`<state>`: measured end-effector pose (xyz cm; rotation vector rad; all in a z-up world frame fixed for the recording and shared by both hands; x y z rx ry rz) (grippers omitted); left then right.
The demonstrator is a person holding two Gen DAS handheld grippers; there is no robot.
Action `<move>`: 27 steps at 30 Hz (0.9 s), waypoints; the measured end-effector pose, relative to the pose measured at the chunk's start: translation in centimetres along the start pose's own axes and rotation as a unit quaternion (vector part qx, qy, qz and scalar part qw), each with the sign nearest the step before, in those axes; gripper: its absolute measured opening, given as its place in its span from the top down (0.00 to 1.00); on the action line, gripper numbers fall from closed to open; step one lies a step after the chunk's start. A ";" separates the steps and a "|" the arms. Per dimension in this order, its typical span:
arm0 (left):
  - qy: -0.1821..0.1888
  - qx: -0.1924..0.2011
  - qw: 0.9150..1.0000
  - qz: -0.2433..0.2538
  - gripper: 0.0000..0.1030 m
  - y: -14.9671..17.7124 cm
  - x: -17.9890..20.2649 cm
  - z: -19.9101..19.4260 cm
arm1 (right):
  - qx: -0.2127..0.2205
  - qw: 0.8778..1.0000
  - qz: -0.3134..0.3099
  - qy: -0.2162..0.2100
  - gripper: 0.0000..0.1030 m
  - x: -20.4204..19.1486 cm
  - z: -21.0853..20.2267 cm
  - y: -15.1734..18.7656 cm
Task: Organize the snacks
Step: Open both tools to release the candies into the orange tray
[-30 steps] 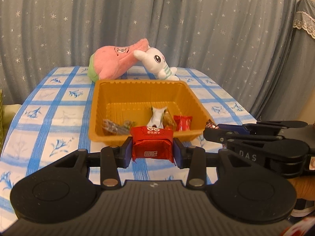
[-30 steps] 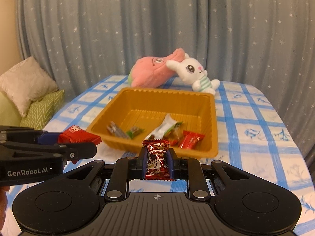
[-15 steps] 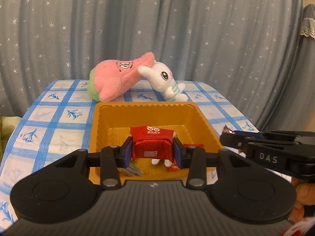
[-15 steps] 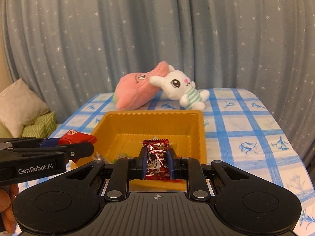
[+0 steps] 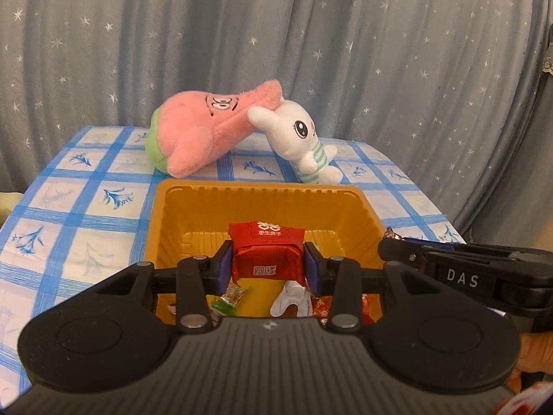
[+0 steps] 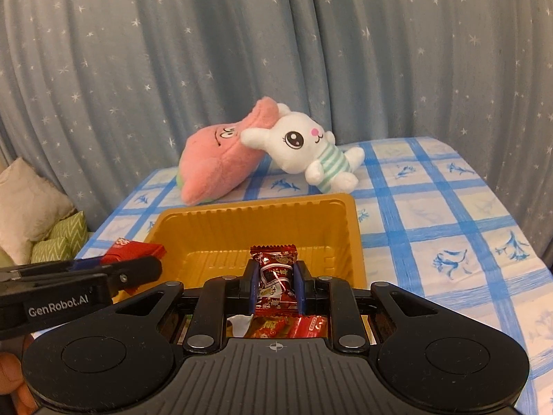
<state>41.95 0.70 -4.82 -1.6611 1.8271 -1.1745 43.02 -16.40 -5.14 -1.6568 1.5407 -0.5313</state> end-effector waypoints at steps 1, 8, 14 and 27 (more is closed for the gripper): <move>0.000 -0.002 1.000 -0.001 0.63 0.1 -0.1 0.3 | -0.001 1.000 -0.001 0.002 0.79 0.0 0.2 0.0; 0.002 -0.012 1.000 -0.003 0.63 0.4 -0.2 1.7 | -0.012 1.000 0.011 0.010 0.79 0.9 1.5 0.2; 0.008 -0.017 1.000 -0.009 0.59 0.5 -0.2 2.5 | -0.013 1.000 0.016 0.012 0.79 1.1 1.5 0.2; -0.012 -0.007 1.000 -0.026 0.46 0.3 -1.7 1.4 | -0.015 1.000 0.027 0.005 0.79 1.2 1.6 0.1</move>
Point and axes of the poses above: each gripper's, at about its wrist camera, not at the fingertips, and z roughly the way its jaws point, x to its right, y to its underside, the point moved 5 cm from there along z, roughly the way its jaws point, and after that the axes turned 6 degrees about y, right-handed, at the moved point
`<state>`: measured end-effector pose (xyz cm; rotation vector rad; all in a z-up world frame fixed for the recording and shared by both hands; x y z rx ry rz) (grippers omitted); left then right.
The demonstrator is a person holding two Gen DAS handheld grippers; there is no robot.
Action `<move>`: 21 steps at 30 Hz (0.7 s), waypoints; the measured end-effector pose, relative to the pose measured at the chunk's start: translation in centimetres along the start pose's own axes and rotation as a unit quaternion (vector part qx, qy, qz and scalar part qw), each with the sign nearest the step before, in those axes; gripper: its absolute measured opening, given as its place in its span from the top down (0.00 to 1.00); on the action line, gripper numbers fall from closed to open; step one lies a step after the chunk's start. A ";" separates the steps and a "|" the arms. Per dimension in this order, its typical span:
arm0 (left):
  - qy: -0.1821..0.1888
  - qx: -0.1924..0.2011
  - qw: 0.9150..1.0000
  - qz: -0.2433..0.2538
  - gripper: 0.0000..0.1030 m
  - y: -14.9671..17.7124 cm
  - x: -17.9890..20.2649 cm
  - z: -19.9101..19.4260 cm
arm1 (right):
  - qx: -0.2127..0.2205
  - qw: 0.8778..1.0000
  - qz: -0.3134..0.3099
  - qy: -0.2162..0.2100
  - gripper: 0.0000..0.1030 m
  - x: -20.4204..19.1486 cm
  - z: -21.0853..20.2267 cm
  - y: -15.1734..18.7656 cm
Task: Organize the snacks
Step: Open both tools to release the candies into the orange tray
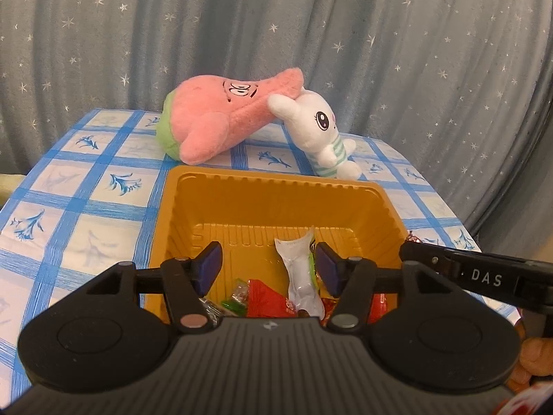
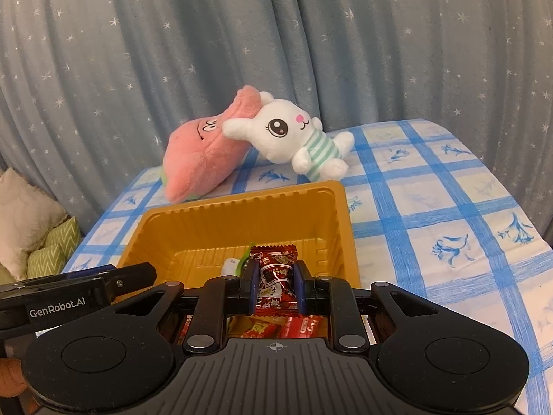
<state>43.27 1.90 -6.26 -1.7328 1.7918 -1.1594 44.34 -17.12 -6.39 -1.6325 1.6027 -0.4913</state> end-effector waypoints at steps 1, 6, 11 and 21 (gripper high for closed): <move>-0.001 0.001 1.000 0.002 0.46 0.0 0.0 -0.1 | 0.000 1.000 0.001 -0.002 0.79 -0.1 0.0 0.0; -0.001 0.004 1.000 0.004 0.46 -0.1 -0.1 -0.3 | 0.002 1.000 0.004 -0.013 0.79 -0.5 0.0 -0.1; -0.003 0.004 1.000 0.002 0.46 -0.1 -0.4 -0.4 | 0.004 1.000 0.006 -0.026 0.79 -1.0 0.1 -0.1; -0.011 0.000 1.000 0.005 0.45 0.4 -1.3 -0.7 | 0.029 0.998 0.052 -0.036 0.41 0.4 -0.4 -0.7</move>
Point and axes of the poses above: each gripper's, at about its wrist camera, not at the fingertips, and z roughly the way its jaws point, x to its right, y to its underside, the point moved 5 cm from there along z, roughly the way its jaws point, and after that the axes turned 6 degrees about y, right-handed, at the moved point
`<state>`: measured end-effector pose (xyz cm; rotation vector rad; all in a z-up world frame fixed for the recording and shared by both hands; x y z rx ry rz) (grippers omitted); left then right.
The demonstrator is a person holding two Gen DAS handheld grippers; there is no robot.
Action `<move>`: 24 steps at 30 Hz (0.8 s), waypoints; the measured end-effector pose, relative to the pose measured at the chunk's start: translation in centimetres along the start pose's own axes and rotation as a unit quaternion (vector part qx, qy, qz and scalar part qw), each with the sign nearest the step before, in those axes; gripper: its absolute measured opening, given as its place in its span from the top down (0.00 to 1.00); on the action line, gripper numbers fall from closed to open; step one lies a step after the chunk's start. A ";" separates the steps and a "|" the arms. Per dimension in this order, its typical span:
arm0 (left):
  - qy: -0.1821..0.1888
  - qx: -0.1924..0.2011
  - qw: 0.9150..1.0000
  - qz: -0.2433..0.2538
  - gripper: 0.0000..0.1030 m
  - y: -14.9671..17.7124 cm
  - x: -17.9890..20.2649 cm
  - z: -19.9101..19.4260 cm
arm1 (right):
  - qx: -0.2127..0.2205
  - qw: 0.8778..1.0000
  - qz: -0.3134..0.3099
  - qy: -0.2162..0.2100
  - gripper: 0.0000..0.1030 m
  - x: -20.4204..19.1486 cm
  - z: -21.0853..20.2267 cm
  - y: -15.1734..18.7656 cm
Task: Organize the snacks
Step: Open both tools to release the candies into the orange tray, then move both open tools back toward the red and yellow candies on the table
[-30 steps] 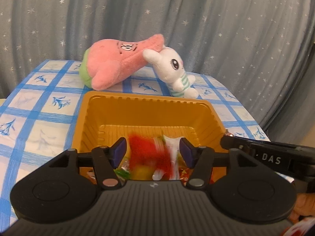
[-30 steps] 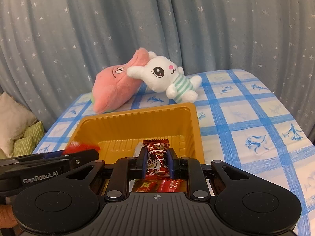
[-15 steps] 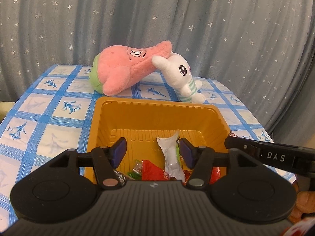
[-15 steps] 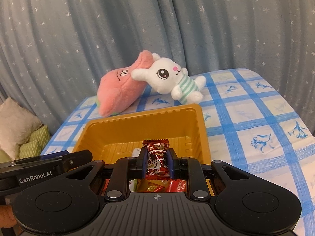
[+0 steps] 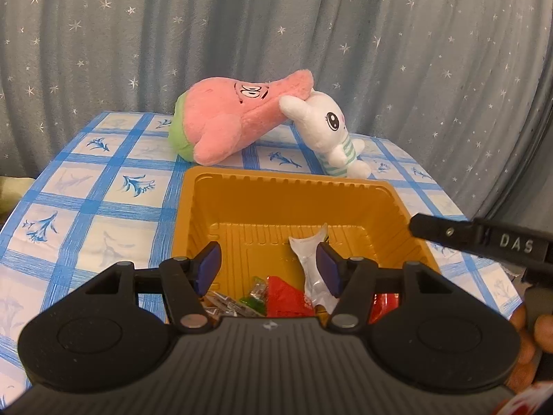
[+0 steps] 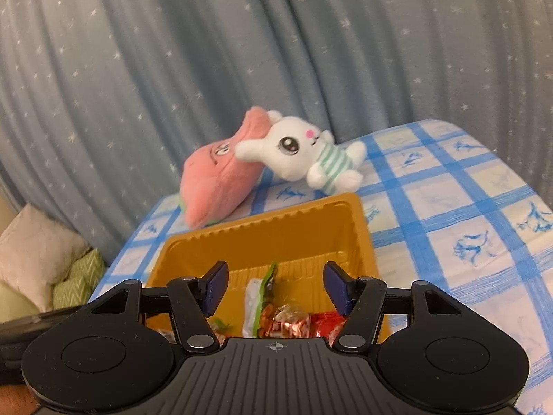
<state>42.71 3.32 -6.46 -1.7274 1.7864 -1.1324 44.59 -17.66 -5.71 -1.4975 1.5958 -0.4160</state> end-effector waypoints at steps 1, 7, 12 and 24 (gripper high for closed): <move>0.000 0.000 1.000 0.000 0.45 0.0 0.0 0.0 | 0.002 1.000 0.001 0.002 0.41 0.1 -0.1 -0.1; -0.004 -0.001 1.000 0.009 0.45 0.4 -0.1 -0.7 | 0.004 1.000 -0.004 0.014 0.41 0.6 -0.6 -0.1; -0.012 -0.001 1.000 0.016 0.45 0.8 0.1 -1.6 | 0.013 0.999 -0.026 0.020 0.41 0.1 -1.5 0.1; -0.016 -0.003 0.999 0.029 0.43 2.8 0.5 -4.7 | 0.016 0.998 -0.061 0.021 0.41 -1.1 -4.6 1.8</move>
Point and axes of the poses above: each gripper's, at about its wrist camera, not at the fingertips, and z roughly the way its jaws point, x to its right, y to its underside, the point moved 5 cm from there along z, roughly the way its jaws point, and after that the axes turned 6 degrees about y, right-handed, at the moved point
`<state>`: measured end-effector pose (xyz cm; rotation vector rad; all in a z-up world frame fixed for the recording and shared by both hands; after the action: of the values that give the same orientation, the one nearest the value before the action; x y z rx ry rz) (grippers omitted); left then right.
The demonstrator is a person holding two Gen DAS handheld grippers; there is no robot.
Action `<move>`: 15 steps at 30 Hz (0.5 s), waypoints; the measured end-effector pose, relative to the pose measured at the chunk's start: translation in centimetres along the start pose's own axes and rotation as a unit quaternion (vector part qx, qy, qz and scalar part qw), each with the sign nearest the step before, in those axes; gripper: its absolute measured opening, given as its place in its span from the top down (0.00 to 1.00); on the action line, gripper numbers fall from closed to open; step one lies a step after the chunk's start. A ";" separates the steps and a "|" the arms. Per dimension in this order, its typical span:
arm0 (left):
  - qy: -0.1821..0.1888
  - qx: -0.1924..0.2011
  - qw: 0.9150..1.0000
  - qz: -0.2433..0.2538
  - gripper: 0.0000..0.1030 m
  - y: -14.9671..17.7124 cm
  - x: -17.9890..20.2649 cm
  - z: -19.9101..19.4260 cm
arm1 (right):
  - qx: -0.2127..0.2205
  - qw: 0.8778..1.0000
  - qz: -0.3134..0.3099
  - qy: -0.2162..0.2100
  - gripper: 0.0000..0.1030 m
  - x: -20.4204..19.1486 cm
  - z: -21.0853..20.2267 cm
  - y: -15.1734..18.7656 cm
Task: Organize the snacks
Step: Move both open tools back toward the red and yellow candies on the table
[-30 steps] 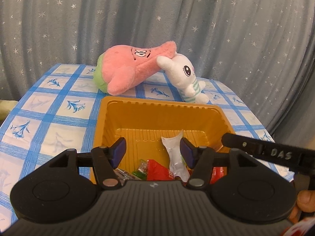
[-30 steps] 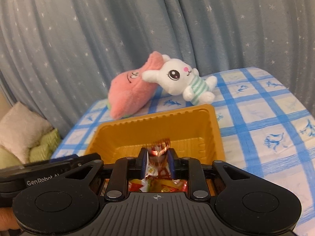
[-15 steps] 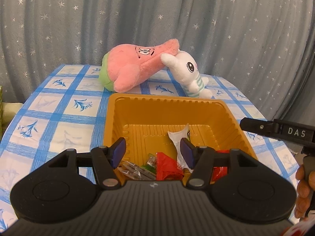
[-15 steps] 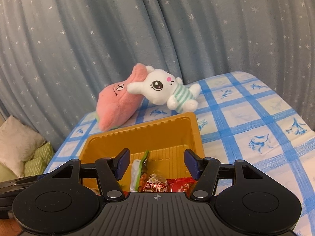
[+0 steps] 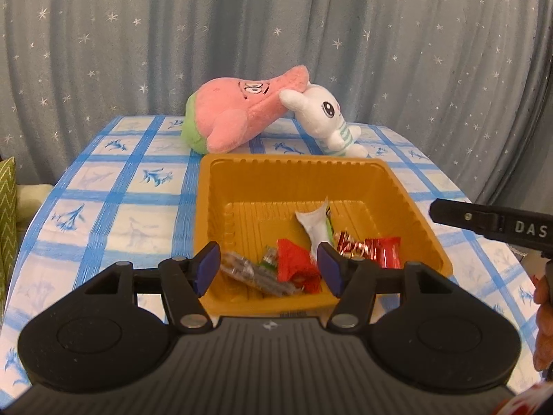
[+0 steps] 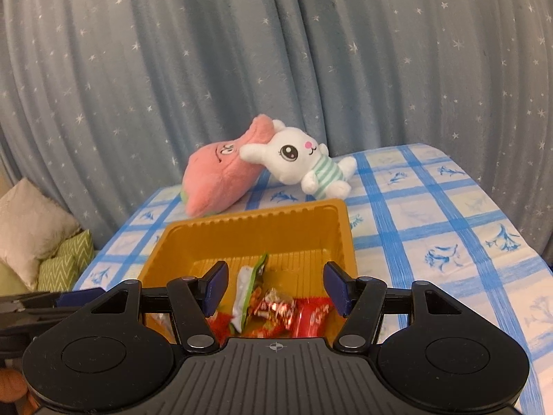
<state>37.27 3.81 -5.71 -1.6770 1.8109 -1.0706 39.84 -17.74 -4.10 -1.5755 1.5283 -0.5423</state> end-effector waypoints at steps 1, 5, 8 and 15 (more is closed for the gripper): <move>0.000 0.000 1.000 -0.002 0.43 0.3 -0.1 -0.5 | 0.000 1.000 -0.003 -0.001 0.41 -0.1 -0.4 0.3; 0.000 -0.001 1.000 -0.007 0.43 1.9 -0.3 -2.5 | -0.004 1.000 -0.025 -0.007 0.41 -0.8 -2.0 1.7; -0.005 0.001 1.000 -0.008 0.43 3.2 -0.5 -4.3 | -0.007 0.999 -0.047 -0.013 0.41 -1.5 -3.1 2.8; -0.012 -0.010 1.000 -0.009 0.43 7.6 -1.2 -7.8 | -0.023 0.996 -0.078 -0.032 0.41 -2.9 -5.5 7.1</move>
<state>26.73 6.56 -7.20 -1.7137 1.7991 -1.0385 30.85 -15.67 -6.15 -1.7409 1.3873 -0.5402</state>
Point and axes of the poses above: each gripper's, at about its wrist camera, not at the fingertips, and z roughly the way its jaws point, x to its right, y to its underside, the point moved 5 cm from there along z, roughly the way its jaws point, and after that the axes turned 6 degrees about y, right-handed, at the moved point
